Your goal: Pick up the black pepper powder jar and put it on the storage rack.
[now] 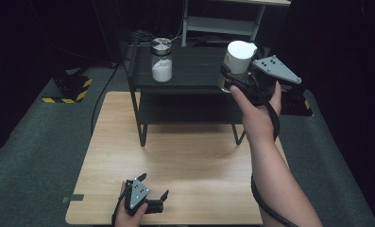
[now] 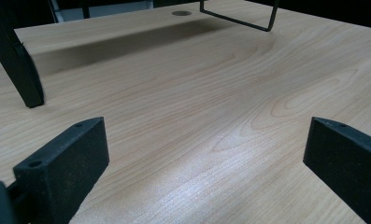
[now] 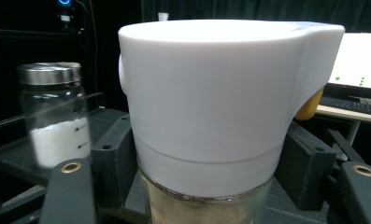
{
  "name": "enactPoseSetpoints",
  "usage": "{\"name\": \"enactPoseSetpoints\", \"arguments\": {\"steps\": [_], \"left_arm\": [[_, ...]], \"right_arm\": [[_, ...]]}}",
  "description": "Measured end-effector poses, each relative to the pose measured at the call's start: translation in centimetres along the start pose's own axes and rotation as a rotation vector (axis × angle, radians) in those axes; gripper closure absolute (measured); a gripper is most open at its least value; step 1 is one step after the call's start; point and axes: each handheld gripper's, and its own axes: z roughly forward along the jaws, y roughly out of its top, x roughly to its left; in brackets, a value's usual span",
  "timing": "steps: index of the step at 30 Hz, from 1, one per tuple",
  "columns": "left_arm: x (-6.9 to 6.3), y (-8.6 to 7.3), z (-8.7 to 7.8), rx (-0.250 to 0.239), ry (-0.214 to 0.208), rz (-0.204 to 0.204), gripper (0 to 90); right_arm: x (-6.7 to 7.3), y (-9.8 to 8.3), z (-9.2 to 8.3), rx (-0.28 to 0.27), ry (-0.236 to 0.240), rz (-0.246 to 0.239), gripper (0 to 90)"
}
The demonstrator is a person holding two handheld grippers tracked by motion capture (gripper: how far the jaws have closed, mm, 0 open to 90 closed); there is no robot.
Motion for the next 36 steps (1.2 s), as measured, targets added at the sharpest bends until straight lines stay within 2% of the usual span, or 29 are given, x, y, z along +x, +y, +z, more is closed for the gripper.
{"name": "enactPoseSetpoints", "arguments": {"steps": [8,13,23,30,33,36], "left_arm": [[0.0,-0.1,0.0,-0.003,-0.001,0.006,0.3],[0.0,-0.1,0.0,-0.004,-0.002,0.006,0.3],[0.1,-0.2,-0.1,-0.012,-0.007,-0.005,0.3],[0.2,-0.3,-0.1,-0.016,-0.011,-0.008,0.3],[0.3,-0.3,-0.2,-0.015,-0.012,-0.017,0.3],[0.3,-0.3,-0.2,-0.018,-0.012,-0.012,0.3]], "right_arm": [[-0.4,0.5,1.8,0.022,-0.021,-0.011,30.5],[-0.6,0.5,3.3,0.035,-0.038,0.001,30.5],[-0.8,0.3,4.9,0.042,-0.051,0.024,30.4],[-0.5,0.0,6.0,0.041,-0.062,0.022,30.4],[-0.4,0.0,6.4,0.039,-0.065,0.035,30.4],[-0.1,-0.2,6.6,0.033,-0.072,0.023,30.4]]}}
